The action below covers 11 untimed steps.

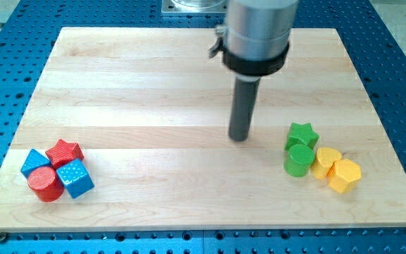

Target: Separate the yellow and green blocks

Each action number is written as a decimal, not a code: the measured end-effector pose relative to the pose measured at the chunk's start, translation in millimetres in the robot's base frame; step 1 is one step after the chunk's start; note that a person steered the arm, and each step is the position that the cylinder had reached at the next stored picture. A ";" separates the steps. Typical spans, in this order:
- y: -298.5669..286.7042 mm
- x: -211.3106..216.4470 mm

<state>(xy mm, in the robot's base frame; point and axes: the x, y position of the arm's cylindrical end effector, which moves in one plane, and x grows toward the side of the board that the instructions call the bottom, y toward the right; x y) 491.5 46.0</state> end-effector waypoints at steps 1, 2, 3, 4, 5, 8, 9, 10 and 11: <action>-22.7 31.2; -17.0 77.6; 39.6 111.5; 100.4 113.7; 112.8 111.3; 138.5 106.4; 138.6 79.0; 139.5 49.2; 139.5 19.1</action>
